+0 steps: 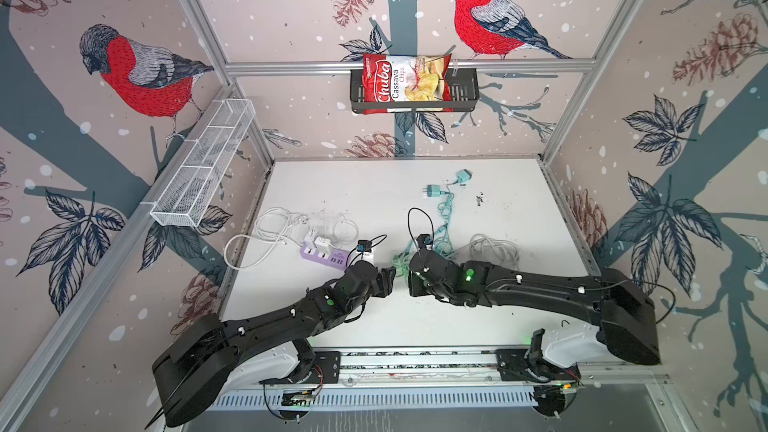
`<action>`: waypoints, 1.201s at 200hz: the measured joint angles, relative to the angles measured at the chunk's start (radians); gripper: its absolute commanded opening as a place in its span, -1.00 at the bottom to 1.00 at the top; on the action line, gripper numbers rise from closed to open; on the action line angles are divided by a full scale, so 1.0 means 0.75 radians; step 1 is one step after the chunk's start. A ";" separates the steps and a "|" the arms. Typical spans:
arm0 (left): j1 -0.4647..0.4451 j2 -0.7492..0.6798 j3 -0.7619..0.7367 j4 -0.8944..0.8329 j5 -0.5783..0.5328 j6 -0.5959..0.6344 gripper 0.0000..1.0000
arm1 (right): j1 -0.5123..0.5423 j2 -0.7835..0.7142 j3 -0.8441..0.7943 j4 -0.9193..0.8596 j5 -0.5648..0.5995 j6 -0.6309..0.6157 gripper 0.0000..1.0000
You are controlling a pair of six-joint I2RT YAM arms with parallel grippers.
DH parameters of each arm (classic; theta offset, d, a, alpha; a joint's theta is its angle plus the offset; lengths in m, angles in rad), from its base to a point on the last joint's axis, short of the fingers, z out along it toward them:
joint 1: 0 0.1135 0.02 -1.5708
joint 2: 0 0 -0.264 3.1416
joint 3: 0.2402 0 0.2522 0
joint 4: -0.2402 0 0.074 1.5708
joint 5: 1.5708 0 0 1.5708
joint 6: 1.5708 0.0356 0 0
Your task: Insert the plug
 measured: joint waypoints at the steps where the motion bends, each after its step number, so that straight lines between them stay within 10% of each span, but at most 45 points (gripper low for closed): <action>1: 0.000 -0.001 -0.001 -0.001 -0.001 0.001 0.27 | 0.001 -0.002 0.001 -0.001 0.001 0.001 -0.75; 80: 0.001 0.075 0.019 0.006 0.002 0.022 0.25 | 0.091 -0.110 -0.001 -0.094 0.117 0.089 -0.39; 171: 0.028 -0.034 0.146 -0.128 -0.073 0.073 0.35 | -0.424 -0.082 -0.175 0.051 0.074 -0.099 -0.14; 240: 0.193 0.080 0.345 -0.125 -0.106 0.266 0.35 | -0.535 -0.006 -0.244 0.190 -0.063 -0.159 -0.13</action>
